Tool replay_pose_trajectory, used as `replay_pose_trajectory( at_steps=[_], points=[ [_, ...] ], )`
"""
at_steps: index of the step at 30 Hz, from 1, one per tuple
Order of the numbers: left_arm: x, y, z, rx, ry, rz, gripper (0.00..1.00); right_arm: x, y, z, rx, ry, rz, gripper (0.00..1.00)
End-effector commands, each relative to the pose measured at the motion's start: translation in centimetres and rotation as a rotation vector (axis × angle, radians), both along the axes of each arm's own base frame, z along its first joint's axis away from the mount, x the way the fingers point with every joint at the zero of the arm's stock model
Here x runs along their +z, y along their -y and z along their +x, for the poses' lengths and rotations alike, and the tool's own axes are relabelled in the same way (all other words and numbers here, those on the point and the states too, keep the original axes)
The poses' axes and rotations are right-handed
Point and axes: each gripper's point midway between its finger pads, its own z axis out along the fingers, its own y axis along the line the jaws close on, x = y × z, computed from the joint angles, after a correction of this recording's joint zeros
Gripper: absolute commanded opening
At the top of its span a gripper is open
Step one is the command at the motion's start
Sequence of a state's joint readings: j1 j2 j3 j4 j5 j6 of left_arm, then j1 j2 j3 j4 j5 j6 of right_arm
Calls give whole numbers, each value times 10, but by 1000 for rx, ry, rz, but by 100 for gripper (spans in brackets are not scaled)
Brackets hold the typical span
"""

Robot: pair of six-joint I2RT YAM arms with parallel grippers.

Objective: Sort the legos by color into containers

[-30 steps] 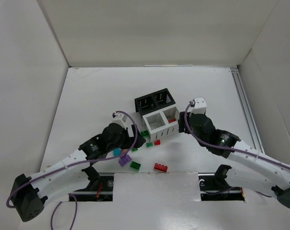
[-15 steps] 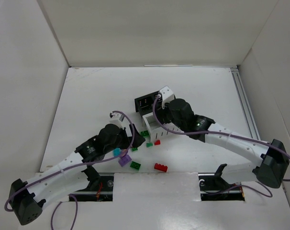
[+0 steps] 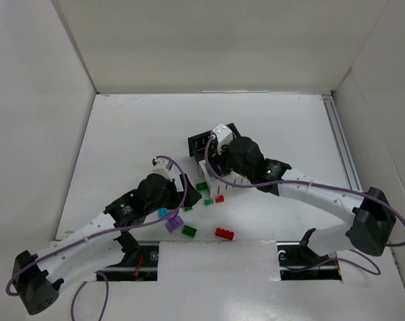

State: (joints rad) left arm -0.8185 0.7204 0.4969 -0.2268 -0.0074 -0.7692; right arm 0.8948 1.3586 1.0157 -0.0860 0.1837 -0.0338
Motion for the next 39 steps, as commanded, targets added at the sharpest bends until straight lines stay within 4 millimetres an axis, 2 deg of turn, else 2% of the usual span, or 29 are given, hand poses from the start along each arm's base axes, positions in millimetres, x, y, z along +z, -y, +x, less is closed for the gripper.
replay_pose_trajectory(
  at_steps=[1,8,13,16,17,18,20,21,22,23,24,25,29,30,31,32,34,35,36,37,39],
  points=[
    [-2,0,-4,-8,-7,-10,99,18,-15,4,39,34,70,74],
    [0,3,-9,-37,-15,-13,99,13,-14,-1,57,23,69,81],
    [5,18,-20,-143,-8,-67,99,30,5,-10,25,60,107,83],
    [-1,32,-40,-237,-21,-33,99,38,27,-18,-16,77,104,85],
    [-11,34,-43,-245,-35,4,99,38,34,-20,-34,81,98,85],
    [-14,44,-58,-295,-48,9,99,34,42,-23,-47,71,77,86],
    [-17,57,-75,-354,-51,31,99,35,60,-31,-73,81,73,86],
    [-31,58,-80,-361,-53,91,98,34,68,-32,-97,84,60,86],
    [-29,69,-100,-429,-50,94,98,27,77,-37,-108,69,32,88],
    [-31,73,-107,-452,-48,109,98,30,86,-41,-119,76,33,88],
    [-41,74,-110,-463,-57,143,98,32,93,-43,-140,82,27,88],
    [-44,78,-112,-473,-57,145,98,25,101,-47,-148,68,1,88],
    [-68,80,-107,-466,-61,212,98,31,119,-57,-167,87,15,88],
    [-69,85,-110,-478,-61,214,98,33,123,-60,-168,98,30,88],
    [-80,83,-107,-476,-59,257,98,32,125,-62,-168,100,32,88],
    [-80,87,-107,-475,-50,268,98,33,130,-61,-185,104,32,89],
    [-83,91,-100,-456,-28,312,95,35,133,-63,-186,110,41,89],
    [-92,92,-97,-446,-33,347,93,38,134,-64,-186,118,52,89],
    [-96,91,-98,-444,-29,378,93,32,137,-64,-194,110,35,89],
    [-93,94,-93,-436,-14,391,91,34,137,-65,-198,111,50,89],
    [-100,94,-89,-429,9,444,88,33,140,-65,-208,109,40,89]
  ],
)
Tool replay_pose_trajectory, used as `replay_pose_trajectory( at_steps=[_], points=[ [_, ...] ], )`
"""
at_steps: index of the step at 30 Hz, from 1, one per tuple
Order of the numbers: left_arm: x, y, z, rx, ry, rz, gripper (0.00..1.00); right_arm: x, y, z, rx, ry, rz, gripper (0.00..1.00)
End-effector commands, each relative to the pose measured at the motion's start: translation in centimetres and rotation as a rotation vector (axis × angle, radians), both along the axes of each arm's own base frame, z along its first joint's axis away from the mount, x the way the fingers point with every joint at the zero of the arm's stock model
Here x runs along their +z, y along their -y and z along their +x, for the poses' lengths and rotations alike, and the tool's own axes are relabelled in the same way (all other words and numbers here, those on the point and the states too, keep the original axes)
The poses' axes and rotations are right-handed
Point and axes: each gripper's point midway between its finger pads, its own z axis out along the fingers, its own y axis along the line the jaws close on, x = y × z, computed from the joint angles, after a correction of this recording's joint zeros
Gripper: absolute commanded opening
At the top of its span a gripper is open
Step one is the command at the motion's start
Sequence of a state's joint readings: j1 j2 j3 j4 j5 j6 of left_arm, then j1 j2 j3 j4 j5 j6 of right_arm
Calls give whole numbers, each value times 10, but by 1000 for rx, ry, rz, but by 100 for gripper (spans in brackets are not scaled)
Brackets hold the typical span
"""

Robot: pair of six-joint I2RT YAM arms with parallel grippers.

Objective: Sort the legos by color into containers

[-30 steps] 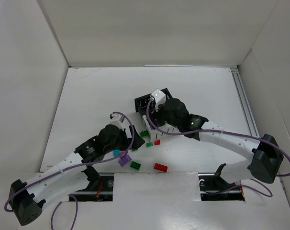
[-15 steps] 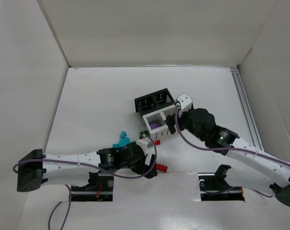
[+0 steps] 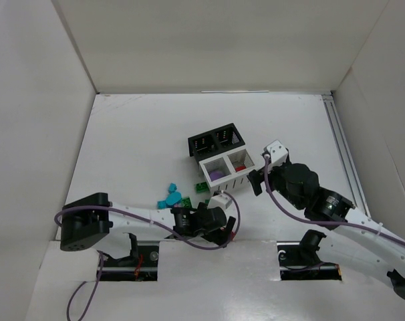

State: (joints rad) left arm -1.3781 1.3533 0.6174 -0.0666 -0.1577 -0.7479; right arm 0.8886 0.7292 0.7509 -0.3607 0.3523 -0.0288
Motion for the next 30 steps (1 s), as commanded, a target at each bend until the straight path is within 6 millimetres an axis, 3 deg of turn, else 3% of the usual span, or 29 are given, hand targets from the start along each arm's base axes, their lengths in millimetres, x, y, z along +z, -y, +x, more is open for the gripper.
replay_pose_trajectory(
  at_steps=[1,5,10,15,19,24,25,27,30],
  points=[
    [-3,1,14,2,87,64,86,2,8,2,-43,6,8,89],
    [2,18,14,-35,127,58,80,3,13,0,-55,3,12,89],
    [-7,17,15,-60,169,106,73,2,19,-1,-75,6,19,89],
    [-7,29,10,-106,190,96,70,2,27,-5,-100,12,41,89],
    [-2,42,6,-145,209,85,62,0,29,-7,-103,8,49,89],
    [-1,44,5,-163,208,99,35,1,31,-9,-106,10,65,89],
    [-1,46,1,-162,200,93,35,3,32,-10,-106,15,73,89],
    [7,42,4,-130,204,92,32,-1,33,-9,-117,9,71,89],
    [34,51,13,-55,230,37,32,-5,39,-11,-142,-8,70,89]
  ],
)
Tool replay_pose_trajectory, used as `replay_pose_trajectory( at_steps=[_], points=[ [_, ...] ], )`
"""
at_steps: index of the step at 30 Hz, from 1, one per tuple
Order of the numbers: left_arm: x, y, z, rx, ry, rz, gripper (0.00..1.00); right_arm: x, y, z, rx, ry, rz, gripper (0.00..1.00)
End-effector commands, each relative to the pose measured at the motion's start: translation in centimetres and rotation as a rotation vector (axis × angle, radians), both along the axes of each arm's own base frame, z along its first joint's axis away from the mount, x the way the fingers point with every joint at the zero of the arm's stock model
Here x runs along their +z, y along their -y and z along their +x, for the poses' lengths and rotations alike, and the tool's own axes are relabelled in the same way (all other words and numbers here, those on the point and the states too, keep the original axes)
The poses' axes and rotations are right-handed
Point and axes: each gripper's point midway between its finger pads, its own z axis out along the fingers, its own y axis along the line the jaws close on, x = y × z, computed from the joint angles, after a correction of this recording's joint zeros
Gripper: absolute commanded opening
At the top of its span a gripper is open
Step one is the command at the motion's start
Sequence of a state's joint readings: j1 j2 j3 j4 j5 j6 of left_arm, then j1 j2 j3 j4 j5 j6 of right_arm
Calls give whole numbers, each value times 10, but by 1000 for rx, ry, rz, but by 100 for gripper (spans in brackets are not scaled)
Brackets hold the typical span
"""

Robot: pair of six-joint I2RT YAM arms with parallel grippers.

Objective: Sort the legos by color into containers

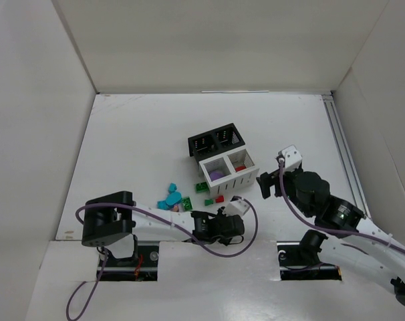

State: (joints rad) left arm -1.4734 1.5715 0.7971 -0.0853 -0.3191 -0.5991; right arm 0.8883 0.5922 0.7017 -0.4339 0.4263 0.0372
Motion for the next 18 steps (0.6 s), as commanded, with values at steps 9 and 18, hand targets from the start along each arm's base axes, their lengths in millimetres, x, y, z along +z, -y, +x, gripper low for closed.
replay_pose_trajectory(
  at_steps=[9,18],
  points=[
    [171,41,75,216,293,-297,38,-18,72,-14,-358,-99,34,89],
    [180,36,89,89,199,-335,43,-9,90,-24,-390,-73,79,90]
  ],
)
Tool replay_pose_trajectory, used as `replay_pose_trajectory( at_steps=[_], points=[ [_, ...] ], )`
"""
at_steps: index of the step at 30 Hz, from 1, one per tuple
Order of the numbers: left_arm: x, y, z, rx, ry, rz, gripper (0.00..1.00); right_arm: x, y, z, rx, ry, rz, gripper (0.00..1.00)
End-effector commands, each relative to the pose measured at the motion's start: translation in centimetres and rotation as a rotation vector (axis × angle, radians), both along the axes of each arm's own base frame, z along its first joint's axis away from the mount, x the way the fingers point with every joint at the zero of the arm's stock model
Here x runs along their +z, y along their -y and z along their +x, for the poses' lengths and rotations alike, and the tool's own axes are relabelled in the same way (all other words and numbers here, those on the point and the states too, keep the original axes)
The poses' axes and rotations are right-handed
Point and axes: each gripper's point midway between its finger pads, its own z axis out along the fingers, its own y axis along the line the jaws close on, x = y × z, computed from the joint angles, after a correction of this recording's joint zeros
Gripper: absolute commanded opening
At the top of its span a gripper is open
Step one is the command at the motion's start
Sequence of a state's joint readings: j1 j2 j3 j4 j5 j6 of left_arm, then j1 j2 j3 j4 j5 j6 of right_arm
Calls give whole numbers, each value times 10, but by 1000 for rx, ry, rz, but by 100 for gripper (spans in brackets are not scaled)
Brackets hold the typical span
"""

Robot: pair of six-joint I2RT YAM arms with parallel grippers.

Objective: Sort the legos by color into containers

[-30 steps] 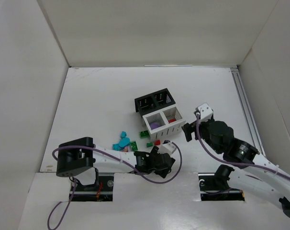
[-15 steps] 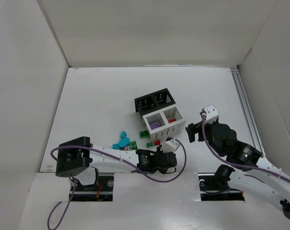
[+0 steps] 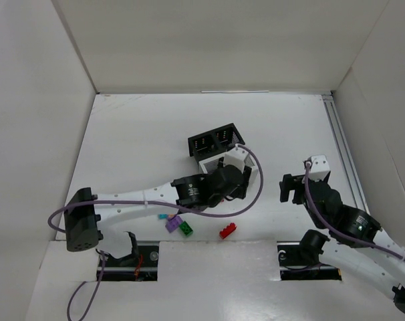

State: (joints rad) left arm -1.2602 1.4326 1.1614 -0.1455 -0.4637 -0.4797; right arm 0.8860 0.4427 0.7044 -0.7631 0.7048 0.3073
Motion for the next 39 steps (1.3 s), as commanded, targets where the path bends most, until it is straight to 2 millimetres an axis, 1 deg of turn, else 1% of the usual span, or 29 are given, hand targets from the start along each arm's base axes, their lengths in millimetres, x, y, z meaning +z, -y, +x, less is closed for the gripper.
replay_pose_trajectory(
  at_steps=[1,2,3,5,6,7,8,10,12,13,14,17,18,21,22,23,25,26,28,29,30,31,33,34,35,36,37,38,39],
  points=[
    [-19,-8,-38,-181,-57,40,47,14,11,-3,-45,27,33,90],
    [-28,-9,-47,-211,-82,37,51,13,12,-4,-45,22,26,90],
    [-55,-18,-58,-238,-113,80,56,9,12,-4,-45,15,18,90],
    [-70,-14,-85,-327,-154,67,61,9,12,-4,-45,15,17,91],
    [-82,-17,-94,-360,-178,83,64,8,11,-4,-37,11,20,91],
    [-92,-15,-97,-364,-202,91,65,7,10,-4,-37,6,13,91],
    [-98,-14,-103,-372,-214,101,65,7,10,-4,-37,6,13,91],
    [-120,-18,-96,-318,-227,156,65,3,7,-3,-29,-12,-2,91],
    [-133,-21,-93,-296,-226,194,65,2,5,-3,-18,-17,2,91],
    [-135,-18,-92,-296,-228,200,65,1,4,-2,-18,-24,-7,91],
    [-142,-16,-92,-295,-231,207,64,1,4,-2,-18,-24,-7,91],
    [-152,-13,-93,-302,-244,221,62,1,4,-2,-18,-24,-7,91],
    [-161,-14,-95,-306,-259,244,56,1,4,-2,-18,-24,-7,91],
    [-168,-14,-99,-316,-285,253,49,1,6,-4,-18,-24,-7,91],
    [-170,-13,-99,-316,-285,253,43,2,7,-5,-18,-17,2,91],
    [-174,-16,-100,-315,-289,261,38,1,8,-5,-18,-23,-5,91],
    [-174,-15,-101,-322,-295,259,31,1,8,-5,-18,-23,-6,91],
    [-174,-15,-101,-322,-295,259,23,4,8,-5,-18,-17,2,91],
    [-174,-15,-102,-316,-300,255,16,4,11,-6,-26,-14,-2,91],
    [-175,-17,-102,-315,-304,265,11,4,11,-6,-26,-14,-2,91],
    [-171,-15,-100,-301,-300,258,7,4,13,-8,-26,-14,-2,91],
    [-161,-14,-94,-279,-278,256,4,7,13,-8,-26,-9,5,91],
    [-141,-12,-84,-240,-233,240,4,10,17,-7,-43,6,7,91],
    [-120,-3,-75,-215,-197,207,4,11,17,-8,-44,11,14,91],
    [-105,-9,-61,-145,-138,215,4,10,21,-8,-57,11,1,91],
    [-94,-8,-52,-108,-105,212,4,9,24,-9,-72,10,-2,91],
    [-78,-7,-45,-76,-73,191,4,11,24,-9,-77,14,17,91],
    [-52,-2,-28,-28,-24,157,4,10,27,-9,-88,14,6,91],
    [-37,-1,-16,1,1,135,6,12,30,-10,-99,26,10,91]
  ],
)
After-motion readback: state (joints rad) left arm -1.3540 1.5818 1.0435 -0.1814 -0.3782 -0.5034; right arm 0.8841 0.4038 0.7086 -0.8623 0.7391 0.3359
